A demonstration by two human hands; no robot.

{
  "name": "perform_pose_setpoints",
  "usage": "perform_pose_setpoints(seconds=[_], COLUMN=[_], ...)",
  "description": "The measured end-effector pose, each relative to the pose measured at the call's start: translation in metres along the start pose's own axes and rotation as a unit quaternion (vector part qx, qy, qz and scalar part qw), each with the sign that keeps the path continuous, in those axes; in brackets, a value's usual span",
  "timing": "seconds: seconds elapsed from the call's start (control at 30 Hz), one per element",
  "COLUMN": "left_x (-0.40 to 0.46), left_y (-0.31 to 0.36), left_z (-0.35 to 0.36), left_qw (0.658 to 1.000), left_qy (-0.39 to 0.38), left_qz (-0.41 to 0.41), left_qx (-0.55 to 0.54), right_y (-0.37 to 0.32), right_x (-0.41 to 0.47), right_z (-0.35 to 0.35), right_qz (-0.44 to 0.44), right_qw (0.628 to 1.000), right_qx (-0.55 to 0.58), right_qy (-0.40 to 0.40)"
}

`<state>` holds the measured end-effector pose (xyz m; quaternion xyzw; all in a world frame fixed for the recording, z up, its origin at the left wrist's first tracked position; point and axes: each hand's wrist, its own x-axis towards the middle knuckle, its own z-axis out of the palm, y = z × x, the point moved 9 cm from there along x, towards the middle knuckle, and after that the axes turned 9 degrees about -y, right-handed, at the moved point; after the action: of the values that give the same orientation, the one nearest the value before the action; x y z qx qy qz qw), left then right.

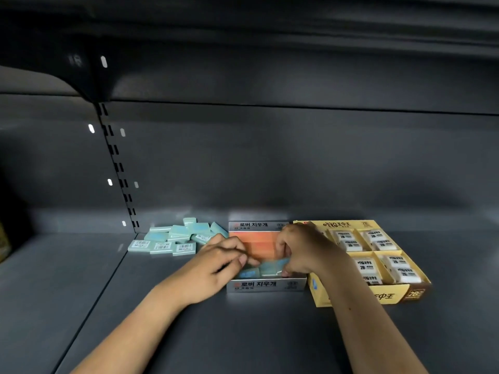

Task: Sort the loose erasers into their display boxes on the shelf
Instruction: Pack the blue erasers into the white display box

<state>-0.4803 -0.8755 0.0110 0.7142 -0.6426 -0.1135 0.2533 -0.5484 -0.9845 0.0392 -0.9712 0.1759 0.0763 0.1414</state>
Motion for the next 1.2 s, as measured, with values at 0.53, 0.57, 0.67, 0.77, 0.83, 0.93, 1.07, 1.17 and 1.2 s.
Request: perform_pose_setpoints(seconds=[0.53,0.57,0.67,0.77,0.83,0.93,1.07,1.17,1.2], left_x=[0.006,0.006,0.005,0.001,0.000,-0.001,-0.001,-0.001,-0.001], left_y=[0.014,0.015,0.015,0.011,0.009,0.007,0.001,-0.001,-0.001], left_z=[0.010,0.012,0.010,0.004,0.003,0.003,0.005,0.006,0.006], left_qw=[0.995,0.994,0.991,0.992,0.993,0.994,0.994,0.994,0.994], left_qy=[-0.021,-0.024,-0.015,0.001,-0.005,-0.005,-0.007,-0.004,-0.004], left_qz=[0.004,0.006,0.006,0.002,0.001,0.007,0.013,0.019,0.020], left_qx=[0.094,0.108,0.130,0.122,0.121,0.112,0.109,0.105,0.105], right_y=[-0.005,-0.005,-0.005,-0.005,-0.004,-0.005,-0.009,-0.012,-0.013], right_x=[-0.003,-0.002,0.000,0.000,-0.001,-0.003,-0.007,-0.008,-0.007], right_z=[-0.005,-0.004,-0.001,0.000,0.000,-0.003,-0.007,-0.010,-0.010], right_qz=[0.005,0.005,0.010,0.010,0.011,0.007,-0.006,-0.009,-0.010], right_qw=[0.999,0.999,0.999,0.999,0.999,0.999,0.998,0.996,0.996], right_qx=[-0.026,-0.027,-0.024,-0.027,-0.027,-0.025,-0.048,-0.069,-0.074], right_qy=[0.037,0.035,0.024,0.021,0.026,0.032,0.042,0.053,0.055])
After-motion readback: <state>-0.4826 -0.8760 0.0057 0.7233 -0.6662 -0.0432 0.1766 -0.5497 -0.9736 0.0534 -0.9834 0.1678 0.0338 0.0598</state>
